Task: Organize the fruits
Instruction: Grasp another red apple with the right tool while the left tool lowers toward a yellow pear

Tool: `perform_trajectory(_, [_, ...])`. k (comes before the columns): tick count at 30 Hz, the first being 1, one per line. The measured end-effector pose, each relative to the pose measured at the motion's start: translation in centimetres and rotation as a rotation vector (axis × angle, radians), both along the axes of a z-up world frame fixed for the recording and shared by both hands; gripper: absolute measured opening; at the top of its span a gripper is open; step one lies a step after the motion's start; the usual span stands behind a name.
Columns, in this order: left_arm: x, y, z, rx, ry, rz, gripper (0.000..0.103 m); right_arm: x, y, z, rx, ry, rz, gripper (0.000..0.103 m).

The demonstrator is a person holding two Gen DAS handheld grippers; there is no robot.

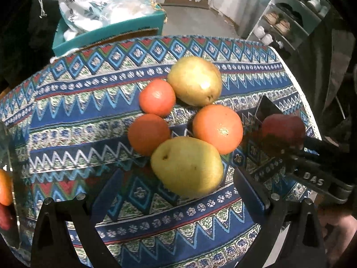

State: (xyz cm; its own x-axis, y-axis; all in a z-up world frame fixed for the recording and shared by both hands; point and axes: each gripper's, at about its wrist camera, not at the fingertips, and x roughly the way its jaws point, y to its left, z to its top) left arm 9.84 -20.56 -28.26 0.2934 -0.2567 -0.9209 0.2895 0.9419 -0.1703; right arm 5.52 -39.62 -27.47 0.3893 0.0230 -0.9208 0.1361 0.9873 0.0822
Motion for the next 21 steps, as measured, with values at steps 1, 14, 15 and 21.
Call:
perform_trajectory(1, [0.1, -0.1, -0.3, -0.001, 0.008, 0.002, 0.100, -0.2, -0.1, 0.1, -0.001, -0.005, -0.006, 0.074])
perform_trajectory(14, [1.0, -0.7, -2.4, -0.082, 0.083, 0.004, 0.073, -0.1, 0.3, 0.3, 0.002, -0.027, -0.013, 0.074])
perform_trajectory(15, [1.0, -0.7, -2.5, -0.094, 0.088, 0.013, 0.073, -0.1, 0.3, 0.3, 0.003, -0.027, -0.013, 0.074])
perform_trajectory(21, [0.6, -0.8, -2.4, -0.088, 0.067, 0.006, 0.071, -0.2, 0.6, 0.3, -0.001, -0.027, -0.009, 0.074])
